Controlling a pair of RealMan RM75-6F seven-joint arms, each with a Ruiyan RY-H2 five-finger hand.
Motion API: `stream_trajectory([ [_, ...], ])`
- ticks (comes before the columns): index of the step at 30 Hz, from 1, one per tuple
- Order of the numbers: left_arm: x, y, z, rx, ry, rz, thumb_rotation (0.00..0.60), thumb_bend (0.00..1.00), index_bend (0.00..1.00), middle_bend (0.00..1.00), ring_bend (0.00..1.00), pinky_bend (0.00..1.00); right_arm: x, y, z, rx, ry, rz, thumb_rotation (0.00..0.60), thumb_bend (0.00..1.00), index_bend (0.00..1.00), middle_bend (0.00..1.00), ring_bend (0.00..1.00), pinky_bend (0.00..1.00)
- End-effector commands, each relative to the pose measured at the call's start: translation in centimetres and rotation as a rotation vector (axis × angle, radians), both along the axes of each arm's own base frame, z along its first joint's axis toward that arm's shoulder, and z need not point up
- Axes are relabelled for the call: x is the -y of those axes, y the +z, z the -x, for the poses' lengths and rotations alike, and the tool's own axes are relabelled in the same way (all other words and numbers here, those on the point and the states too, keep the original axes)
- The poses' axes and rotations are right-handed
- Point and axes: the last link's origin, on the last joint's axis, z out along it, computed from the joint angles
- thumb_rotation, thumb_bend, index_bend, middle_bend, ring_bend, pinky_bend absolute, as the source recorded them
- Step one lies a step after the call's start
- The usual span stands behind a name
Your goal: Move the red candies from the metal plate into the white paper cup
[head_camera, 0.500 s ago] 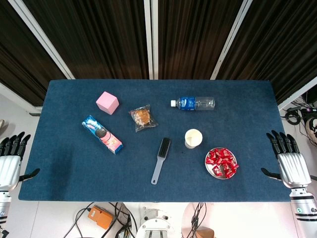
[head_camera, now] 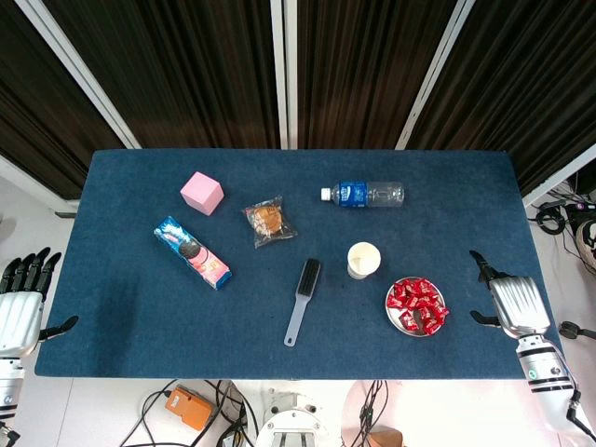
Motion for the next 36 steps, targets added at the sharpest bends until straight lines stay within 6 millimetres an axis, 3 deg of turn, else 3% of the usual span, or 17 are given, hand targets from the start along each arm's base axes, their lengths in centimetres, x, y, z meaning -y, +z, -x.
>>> stream_trajectory([
  [1,0.1,-0.1,0.1,0.002,0.006,0.0,0.6,0.0,0.03,0.0,0.0,0.0,2.2,-1.8,-0.1,-0.004,-0.037,-0.058,0.6,0.31,0.35,0.78,0.98,1.0],
  [12,0.2,0.0,0.4,0.001,0.013,-0.007,0.6,0.0,0.03,0.0,0.0,0.0,4.8,-5.2,-0.9,0.025,-0.057,-0.182,0.6,0.45,0.43,0.83,1.0,1.0],
  [28,0.5,0.3,0.8,0.001,0.023,-0.018,0.6,0.0,0.03,0.0,0.0,0.0,5.8,-7.7,-1.3,0.049,-0.058,-0.257,0.6,0.46,0.45,0.83,1.0,1.0],
  [36,0.8,0.3,0.9,0.006,0.032,-0.022,0.6,0.0,0.03,0.0,0.0,0.0,6.1,-8.3,-1.1,0.064,-0.059,-0.268,0.6,0.7,0.57,0.84,1.0,1.0],
])
